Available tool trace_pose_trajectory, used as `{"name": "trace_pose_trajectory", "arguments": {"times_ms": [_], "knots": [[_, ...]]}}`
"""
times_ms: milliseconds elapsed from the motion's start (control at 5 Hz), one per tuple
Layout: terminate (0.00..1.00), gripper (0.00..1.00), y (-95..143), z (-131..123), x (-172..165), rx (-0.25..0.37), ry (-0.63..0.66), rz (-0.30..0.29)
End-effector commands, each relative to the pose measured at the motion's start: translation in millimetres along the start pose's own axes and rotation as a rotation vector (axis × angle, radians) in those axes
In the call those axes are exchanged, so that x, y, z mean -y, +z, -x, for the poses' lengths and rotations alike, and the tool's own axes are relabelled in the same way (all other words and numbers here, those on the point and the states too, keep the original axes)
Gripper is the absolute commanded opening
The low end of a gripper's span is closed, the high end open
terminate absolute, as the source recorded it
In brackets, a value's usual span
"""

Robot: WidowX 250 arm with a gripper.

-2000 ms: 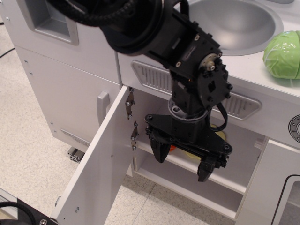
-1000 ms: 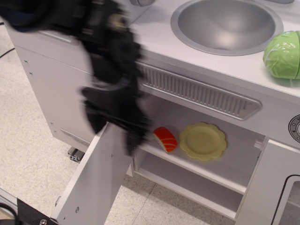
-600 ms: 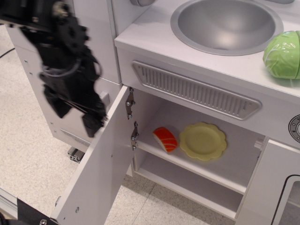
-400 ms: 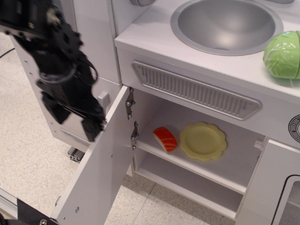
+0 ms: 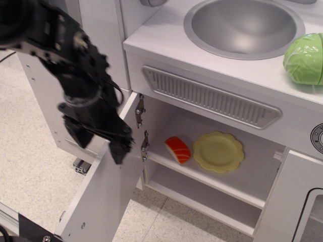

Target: Close cabinet

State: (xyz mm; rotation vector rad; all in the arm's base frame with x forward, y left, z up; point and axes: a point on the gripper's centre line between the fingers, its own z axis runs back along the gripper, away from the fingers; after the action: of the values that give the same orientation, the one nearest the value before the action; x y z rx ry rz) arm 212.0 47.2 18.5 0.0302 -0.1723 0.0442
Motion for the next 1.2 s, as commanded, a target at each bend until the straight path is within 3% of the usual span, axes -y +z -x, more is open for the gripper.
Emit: {"name": "trace_pose_trajectory", "arguments": {"times_ms": [0, 200, 600, 1000], "knots": [[0.0, 1.0, -20.1, -6.3, 25.3, 0.002, 0.023, -0.028], [0.0, 1.0, -21.3, -8.5, 50.9, 0.001, 0.012, -0.013], [0.0, 1.0, -4.9, -37.8, 110.2, -0.003, 0.055, 0.075], [0.0, 1.0, 30.4, -43.8, 112.5, 0.006, 0.043, 0.147]]}}
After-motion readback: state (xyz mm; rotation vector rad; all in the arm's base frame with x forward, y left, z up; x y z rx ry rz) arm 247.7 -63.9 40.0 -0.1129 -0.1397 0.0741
